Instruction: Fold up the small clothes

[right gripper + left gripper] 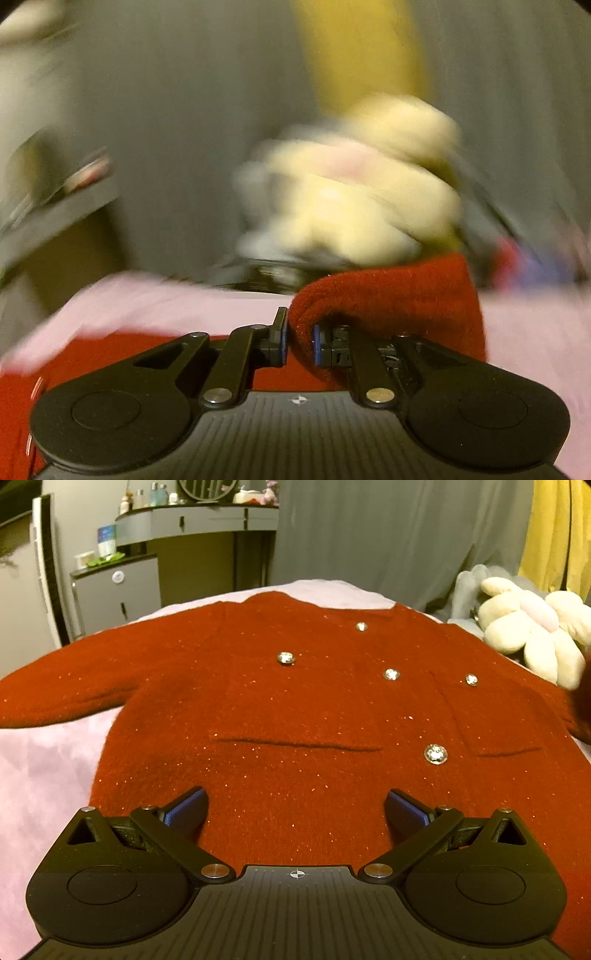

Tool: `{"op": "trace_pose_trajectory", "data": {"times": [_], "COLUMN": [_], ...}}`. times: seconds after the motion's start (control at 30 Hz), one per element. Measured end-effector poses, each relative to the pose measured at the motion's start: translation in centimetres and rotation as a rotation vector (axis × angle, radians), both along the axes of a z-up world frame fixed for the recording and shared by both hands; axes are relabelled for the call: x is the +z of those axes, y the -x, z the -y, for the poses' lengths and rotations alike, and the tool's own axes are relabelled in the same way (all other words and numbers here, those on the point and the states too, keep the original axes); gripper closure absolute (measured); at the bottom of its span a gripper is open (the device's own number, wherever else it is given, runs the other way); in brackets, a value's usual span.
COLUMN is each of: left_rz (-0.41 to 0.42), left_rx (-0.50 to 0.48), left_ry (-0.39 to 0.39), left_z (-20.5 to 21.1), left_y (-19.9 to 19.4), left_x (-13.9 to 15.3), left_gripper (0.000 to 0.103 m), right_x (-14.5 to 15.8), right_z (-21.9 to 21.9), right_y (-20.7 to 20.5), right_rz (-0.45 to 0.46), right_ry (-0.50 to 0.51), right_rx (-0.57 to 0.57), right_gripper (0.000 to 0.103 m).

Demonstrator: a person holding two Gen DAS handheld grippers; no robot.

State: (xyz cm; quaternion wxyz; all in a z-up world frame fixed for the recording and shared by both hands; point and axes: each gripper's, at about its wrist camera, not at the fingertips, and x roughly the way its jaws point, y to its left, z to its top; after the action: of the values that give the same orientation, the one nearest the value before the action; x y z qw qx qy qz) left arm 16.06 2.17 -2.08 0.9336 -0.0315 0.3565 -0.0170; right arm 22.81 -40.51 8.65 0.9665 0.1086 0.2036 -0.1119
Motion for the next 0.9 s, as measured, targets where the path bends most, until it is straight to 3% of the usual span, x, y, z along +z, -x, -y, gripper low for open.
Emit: {"op": "trace_pose_trajectory", "data": {"times": [0.13,0.17,0.2,0.3,0.37,0.5,0.67,0.7,0.8,0.87,0.9], "left_rz": [0.001,0.001,0.000,0.002,0.007,0.011,-0.042,-0.071,-0.173,-0.240,-0.262], "left_rx": [-0.007,-0.009,-0.013,-0.038,-0.067,-0.113,-0.187,-0.179,-0.154,-0.138,-0.128], "left_ry": [0.041,0.053,0.065,0.095,0.136,0.270,0.456,0.489,0.579,0.585,0.566], "left_z": [-0.5,-0.7,-0.8,-1.2,-1.2,-0.8,1.5,2.0,3.5,4.5,5.0], "left_y": [0.1,0.1,0.1,0.0,-0.3,-2.1,-8.4,-9.8,-13.3,-15.2,-15.9], "left_x": [0.4,0.5,0.7,1.2,1.9,3.5,4.6,4.4,2.8,1.4,0.8], "left_gripper": [0.000,0.000,0.000,0.000,0.000,0.000,0.000,0.003,0.026,0.030,0.037], "right_x": [0.0,-0.9,-2.1,-4.6,-4.5,-3.3,-5.6,-5.6,-6.2,-6.8,-7.1], "right_z": [-12.7,-15.3,-17.5,-20.3,-19.2,-13.4,-7.8,-7.4,-6.6,-6.6,-6.4], "right_y": [-1.0,-1.1,-1.4,-1.6,-1.1,1.1,0.2,0.1,1.1,1.2,1.2], "right_rz": [-0.016,-0.046,-0.107,-0.245,-0.247,-0.162,-0.154,-0.144,-0.102,-0.108,-0.112], "right_ry": [0.244,0.277,0.297,0.302,0.219,-0.079,-0.363,-0.402,-0.454,-0.462,-0.470], "right_rx": [0.358,0.432,0.503,0.565,0.516,0.350,0.165,0.152,0.166,0.175,0.178], "right_gripper": [0.090,0.086,0.076,0.071,0.067,0.064,0.064,0.064,0.064,0.064,0.064]}}
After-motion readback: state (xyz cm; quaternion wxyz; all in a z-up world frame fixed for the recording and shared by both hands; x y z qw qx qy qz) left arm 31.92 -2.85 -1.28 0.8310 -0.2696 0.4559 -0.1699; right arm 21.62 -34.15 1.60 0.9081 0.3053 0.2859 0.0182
